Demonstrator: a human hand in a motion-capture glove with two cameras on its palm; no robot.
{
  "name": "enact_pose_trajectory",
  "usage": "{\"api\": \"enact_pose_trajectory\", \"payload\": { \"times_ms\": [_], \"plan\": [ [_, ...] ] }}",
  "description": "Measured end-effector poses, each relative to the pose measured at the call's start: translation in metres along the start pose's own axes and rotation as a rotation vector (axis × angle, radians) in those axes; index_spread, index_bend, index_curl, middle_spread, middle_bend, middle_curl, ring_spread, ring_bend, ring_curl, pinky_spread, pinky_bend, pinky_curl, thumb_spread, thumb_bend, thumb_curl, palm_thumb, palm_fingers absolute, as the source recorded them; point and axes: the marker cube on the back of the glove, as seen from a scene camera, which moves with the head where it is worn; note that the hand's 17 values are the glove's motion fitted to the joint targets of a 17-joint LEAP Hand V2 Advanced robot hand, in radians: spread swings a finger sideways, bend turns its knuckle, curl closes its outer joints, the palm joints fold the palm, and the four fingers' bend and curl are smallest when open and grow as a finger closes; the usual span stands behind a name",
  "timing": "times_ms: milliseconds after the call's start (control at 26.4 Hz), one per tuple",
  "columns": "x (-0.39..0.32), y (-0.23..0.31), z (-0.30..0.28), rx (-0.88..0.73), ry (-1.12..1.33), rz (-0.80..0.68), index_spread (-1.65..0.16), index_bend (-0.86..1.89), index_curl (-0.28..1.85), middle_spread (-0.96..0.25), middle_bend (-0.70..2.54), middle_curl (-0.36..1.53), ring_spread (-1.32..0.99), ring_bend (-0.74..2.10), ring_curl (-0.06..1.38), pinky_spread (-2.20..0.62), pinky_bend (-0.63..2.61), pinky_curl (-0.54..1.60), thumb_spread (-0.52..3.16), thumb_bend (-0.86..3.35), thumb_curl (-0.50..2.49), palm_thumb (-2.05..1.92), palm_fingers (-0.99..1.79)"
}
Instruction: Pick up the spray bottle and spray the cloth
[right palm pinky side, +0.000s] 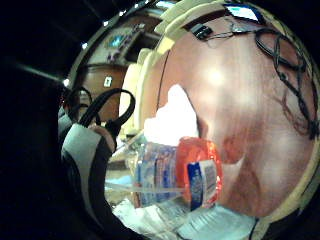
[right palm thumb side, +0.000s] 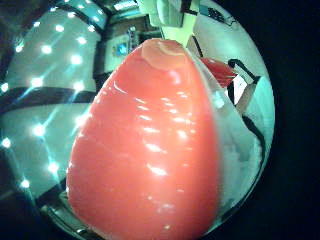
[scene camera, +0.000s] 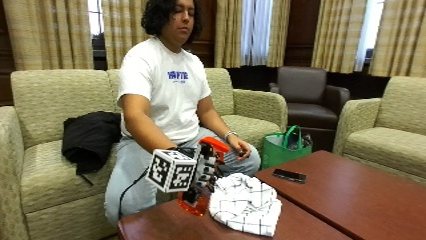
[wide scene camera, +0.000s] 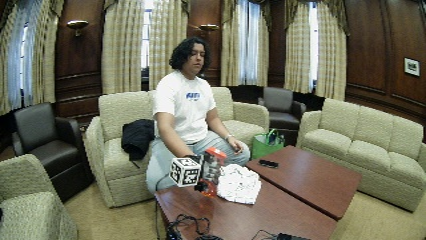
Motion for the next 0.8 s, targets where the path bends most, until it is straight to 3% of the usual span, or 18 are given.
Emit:
{"api": "enact_pose_trajectory", "payload": {
  "times_ms": [379, 795],
  "plan": [
    [-0.07, 0.047, 0.005, -0.447, 0.39, 0.135, -0.22, 0.44, 0.47, -0.15, 0.64, 0.53, -0.17, 0.71, 0.45, -0.27, 0.42, 0.4, 0.43, -0.02, 0.69, 0.92, 1.38],
    [-0.118, 0.052, 0.048, -0.743, 0.695, 0.396, -0.22, 0.42, 0.51, -0.15, 0.64, 0.54, -0.17, 0.71, 0.46, -0.28, 0.43, 0.41, 0.39, -0.03, 0.74, 0.91, 1.37]
  ]
}}
